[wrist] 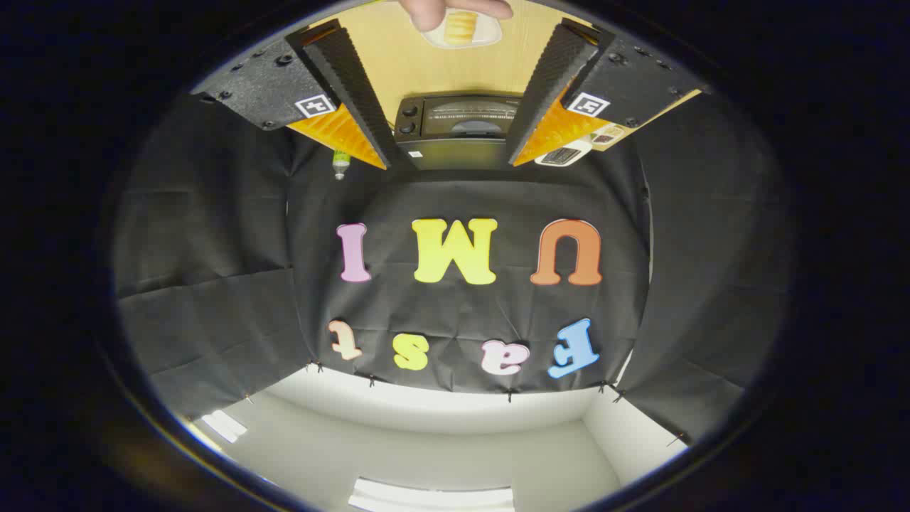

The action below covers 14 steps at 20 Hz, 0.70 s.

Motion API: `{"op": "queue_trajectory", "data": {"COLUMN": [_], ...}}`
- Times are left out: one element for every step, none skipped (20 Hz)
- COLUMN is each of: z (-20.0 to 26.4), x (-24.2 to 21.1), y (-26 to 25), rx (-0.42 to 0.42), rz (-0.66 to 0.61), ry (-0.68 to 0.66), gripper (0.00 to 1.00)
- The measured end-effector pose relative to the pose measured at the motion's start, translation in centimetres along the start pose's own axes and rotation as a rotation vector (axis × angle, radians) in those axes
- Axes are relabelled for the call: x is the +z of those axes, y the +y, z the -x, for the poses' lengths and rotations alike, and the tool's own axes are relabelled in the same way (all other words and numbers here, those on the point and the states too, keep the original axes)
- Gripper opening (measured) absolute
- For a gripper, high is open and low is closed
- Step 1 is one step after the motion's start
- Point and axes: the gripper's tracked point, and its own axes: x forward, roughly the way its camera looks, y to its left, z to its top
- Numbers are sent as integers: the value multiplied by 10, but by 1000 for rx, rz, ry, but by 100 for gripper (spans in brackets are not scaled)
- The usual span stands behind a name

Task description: Open the toaster oven, put the food inside, and close the toaster oven door.

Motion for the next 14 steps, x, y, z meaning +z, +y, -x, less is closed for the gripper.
{"op": "queue_trajectory", "data": {"z": [0, 0, 0, 1, 1, 2, 2, 2, 2, 1, 1, 0, -1, -1], "x": [0, 1, 2, 4, 5, 7, 6, 5, 5, 6, 4, 3, 2, 3], "y": [-1, -2, -4, -5, -5, -6, -6, -5, -5, -6, -6, -6, -6, -6], "rx": [-1, -3, -5, -2, -1, 0, 4, 9, 11, 13, 14, 16, 19, 21], "rz": [0, -5, -10, -18, -24, -29, -29, -26, -23, -23, -24, -26, -29, -31], "ry": [-4, -5, -8, -10, -13, -15, -14, -11, -10, -11, -8, -4, -2, -2], "gripper": [100, 100, 100, 100, 100, 100, 100, 100, 100, 100, 100, 100, 100, 100]}}
